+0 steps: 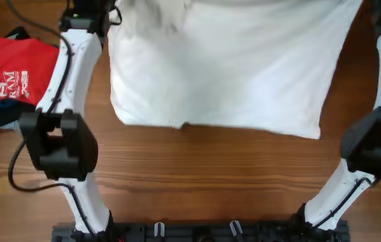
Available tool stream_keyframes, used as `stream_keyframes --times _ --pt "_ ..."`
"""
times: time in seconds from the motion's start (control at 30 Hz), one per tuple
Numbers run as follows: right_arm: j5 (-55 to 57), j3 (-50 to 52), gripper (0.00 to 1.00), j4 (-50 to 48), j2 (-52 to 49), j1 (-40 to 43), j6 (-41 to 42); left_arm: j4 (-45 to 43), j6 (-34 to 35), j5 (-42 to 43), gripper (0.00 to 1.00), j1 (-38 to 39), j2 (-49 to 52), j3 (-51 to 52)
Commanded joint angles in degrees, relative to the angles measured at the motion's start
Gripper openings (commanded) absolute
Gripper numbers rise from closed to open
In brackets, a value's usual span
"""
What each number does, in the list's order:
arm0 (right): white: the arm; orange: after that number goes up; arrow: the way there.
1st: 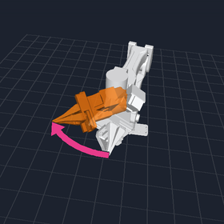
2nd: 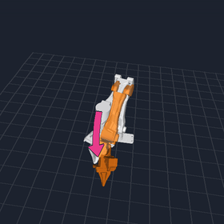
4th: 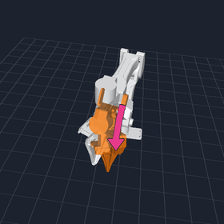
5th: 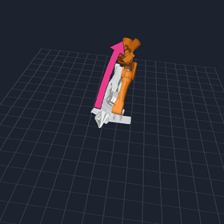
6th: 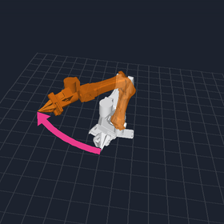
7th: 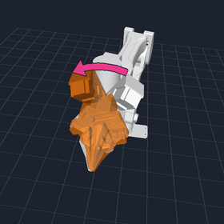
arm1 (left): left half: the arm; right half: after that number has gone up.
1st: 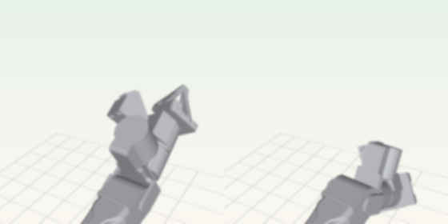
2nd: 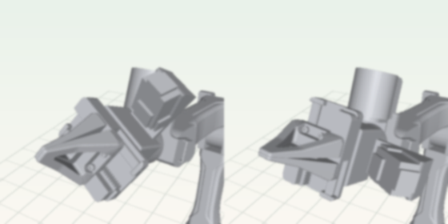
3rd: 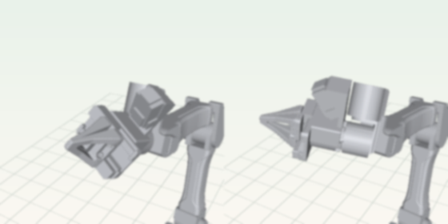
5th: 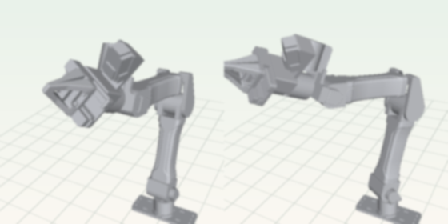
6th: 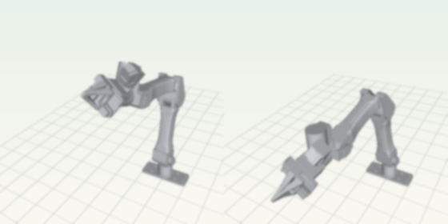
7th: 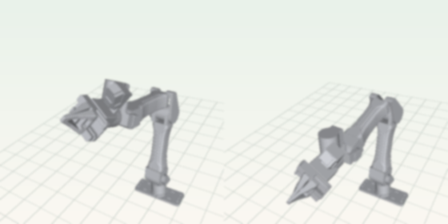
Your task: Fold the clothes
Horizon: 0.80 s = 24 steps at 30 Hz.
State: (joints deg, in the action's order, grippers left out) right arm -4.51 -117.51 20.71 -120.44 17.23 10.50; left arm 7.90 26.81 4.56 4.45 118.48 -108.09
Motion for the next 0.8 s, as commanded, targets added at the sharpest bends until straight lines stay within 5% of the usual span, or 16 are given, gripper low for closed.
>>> stream_keyframes --times 0.0,0.2,0.23,0.33,0.5,0.6,0.77 --pt "4.09 -8.74 0.04 -9.84 3.13 -0.13 9.86 -26.12 7.26 -3.78 0.04 -1.68 -1.7 -6.23" --pt "7.1 -24.15 0.04 -2.71 3.61 -0.13 1.25 -10.95 4.68 6.45 0.04 -4.96 -2.08 -28.85" --pt "7.13 -24.13 0.04 5.77 3.65 -0.13 -1.88 5.77 4.7 12.57 0.04 -4.83 -3.26 -31.1" --pt "7.19 -22.08 0.04 19.8 3.37 -0.13 -4.87 32.81 4.68 13.18 0.04 -3.82 -3.28 -30.8" --pt "7.98 -14.8 0.04 36.48 -0.07 -0.13 -6.1 67.54 -0.57 12.76 0.04 -1.95 1.01 -27.93" --pt "7.96 -9.2 0.04 40.72 -0.55 -0.13 -6.05 80.5 -4.66 12.72 0.04 -1.95 3.39 -27.02" --pt "10.73 -5.66 0.04 55.25 -0.57 0.22 -5.51 88.65 -8.22 6.29 0.04 -1.99 3.65 -23.63"
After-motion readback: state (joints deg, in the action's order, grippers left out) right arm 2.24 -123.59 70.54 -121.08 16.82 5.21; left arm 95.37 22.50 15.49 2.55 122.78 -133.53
